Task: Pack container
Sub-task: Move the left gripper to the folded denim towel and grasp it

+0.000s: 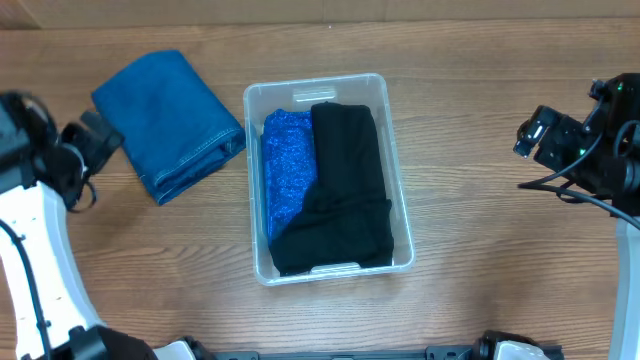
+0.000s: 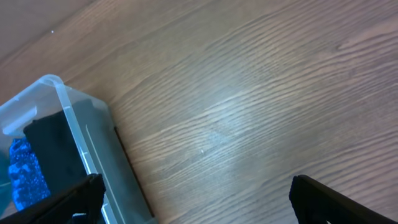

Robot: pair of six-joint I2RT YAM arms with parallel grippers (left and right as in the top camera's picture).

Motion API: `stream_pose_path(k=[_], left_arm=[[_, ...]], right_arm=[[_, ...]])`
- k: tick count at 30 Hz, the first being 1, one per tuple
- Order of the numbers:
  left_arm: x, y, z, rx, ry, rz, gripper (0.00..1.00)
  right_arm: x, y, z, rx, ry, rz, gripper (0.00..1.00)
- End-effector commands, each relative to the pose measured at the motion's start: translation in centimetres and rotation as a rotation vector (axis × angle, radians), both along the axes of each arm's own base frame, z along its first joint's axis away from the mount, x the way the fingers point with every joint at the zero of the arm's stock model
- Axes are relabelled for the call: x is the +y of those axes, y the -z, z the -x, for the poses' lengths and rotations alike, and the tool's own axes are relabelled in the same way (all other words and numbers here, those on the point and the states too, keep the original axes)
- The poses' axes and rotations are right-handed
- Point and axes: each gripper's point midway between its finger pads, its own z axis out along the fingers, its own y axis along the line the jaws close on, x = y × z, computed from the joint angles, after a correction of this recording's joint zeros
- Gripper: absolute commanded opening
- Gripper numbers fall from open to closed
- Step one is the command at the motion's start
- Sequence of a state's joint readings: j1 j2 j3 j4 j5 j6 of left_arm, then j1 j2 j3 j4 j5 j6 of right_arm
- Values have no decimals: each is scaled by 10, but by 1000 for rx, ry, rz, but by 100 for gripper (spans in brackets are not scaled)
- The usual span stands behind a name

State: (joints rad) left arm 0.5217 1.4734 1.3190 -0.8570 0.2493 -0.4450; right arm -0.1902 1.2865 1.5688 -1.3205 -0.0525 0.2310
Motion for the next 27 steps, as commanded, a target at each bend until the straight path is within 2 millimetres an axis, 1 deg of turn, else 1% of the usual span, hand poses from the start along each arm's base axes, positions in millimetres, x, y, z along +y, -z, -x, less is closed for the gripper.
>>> stream_pose_path(k=[1, 2, 3, 4, 6, 7, 8, 9, 10, 12, 15, 19, 20, 23, 25, 27], left_arm=[[-2, 24, -4, -131, 172, 76, 100], [5, 33, -8, -149, 203, 60, 100], [7, 46, -13, -154, 246, 64, 100], [5, 59, -20, -160, 284, 91, 100], [4, 84, -29, -153, 302, 151, 100], [6, 101, -33, -141, 301, 175, 100], [8, 114, -35, -128, 300, 188, 100], [8, 122, -38, -124, 302, 200, 100], [8, 126, -40, -130, 311, 206, 100], [2, 138, -50, -181, 356, 249, 100], [4, 162, -56, -180, 360, 269, 100], [-4, 177, -68, -254, 365, 377, 100], [-6, 180, -77, -296, 344, 441, 100], [-13, 181, -99, -369, 302, 554, 100], [-27, 177, -116, -391, 302, 577, 100], [-46, 163, -136, -421, 308, 615, 100]], right_arm=[[-3, -1, -1, -6, 6, 8, 100], [-3, -1, -2, -7, 6, 8, 100], [-3, 0, -3, -5, 6, 7, 100], [-3, 1, -4, 1, 6, 7, 100], [-3, 5, -5, 15, -10, 15, 100], [-4, 8, -6, 28, -10, 12, 100], [-4, 10, -8, 34, -10, 10, 100], [-4, 12, -9, 40, -10, 9, 100], [-4, 13, -9, 43, -10, 9, 100], [-5, 14, -10, 48, -10, 9, 100], [-5, 15, -10, 49, -13, 11, 100], [-5, 15, -10, 51, -12, 12, 100], [-5, 15, -10, 53, -12, 12, 100], [-5, 17, -7, 67, -12, 9, 100], [-5, 17, -7, 67, -12, 9, 100], [-4, 17, -7, 69, -12, 9, 100]])
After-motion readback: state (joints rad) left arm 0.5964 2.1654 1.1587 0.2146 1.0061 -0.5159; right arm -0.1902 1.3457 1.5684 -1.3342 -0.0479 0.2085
